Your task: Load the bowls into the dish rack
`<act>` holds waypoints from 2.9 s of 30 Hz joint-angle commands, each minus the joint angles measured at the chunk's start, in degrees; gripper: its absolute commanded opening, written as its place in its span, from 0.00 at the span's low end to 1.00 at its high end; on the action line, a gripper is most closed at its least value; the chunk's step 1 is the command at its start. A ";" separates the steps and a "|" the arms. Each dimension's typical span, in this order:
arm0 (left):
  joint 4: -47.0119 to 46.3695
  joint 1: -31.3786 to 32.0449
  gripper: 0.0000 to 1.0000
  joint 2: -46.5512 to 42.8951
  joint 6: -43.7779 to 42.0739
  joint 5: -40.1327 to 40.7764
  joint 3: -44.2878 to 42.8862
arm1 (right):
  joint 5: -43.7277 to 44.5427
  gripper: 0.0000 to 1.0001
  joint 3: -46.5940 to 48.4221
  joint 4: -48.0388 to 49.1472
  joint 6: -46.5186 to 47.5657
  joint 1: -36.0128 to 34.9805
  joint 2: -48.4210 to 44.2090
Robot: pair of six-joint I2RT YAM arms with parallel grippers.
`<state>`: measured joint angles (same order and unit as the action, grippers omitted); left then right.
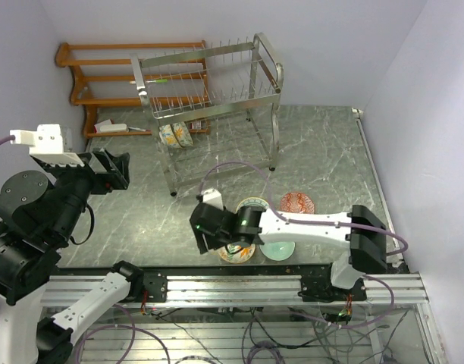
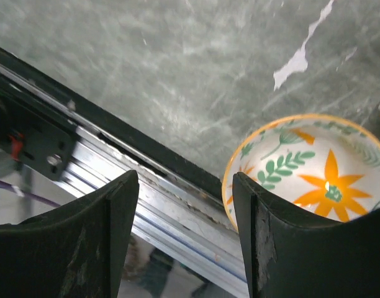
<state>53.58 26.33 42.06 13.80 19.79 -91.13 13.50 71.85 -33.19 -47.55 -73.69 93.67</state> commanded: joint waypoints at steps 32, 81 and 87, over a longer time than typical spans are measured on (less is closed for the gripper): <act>1.88 -0.40 0.99 -1.50 1.33 2.73 0.84 | 8.02 0.34 1.72 -12.53 -0.94 -4.74 11.88; -0.46 -0.40 0.99 0.95 2.83 10.08 -4.13 | -67.50 0.00 0.16 49.23 -5.97 33.07 7.98; -2.03 -0.43 0.98 3.54 2.55 11.20 -4.79 | -74.15 0.00 2.37 69.85 -20.56 38.41 15.83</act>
<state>54.59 26.33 43.59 16.88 29.19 -94.41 -52.23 70.37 17.06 -56.58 -37.95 106.28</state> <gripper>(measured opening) 0.988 0.054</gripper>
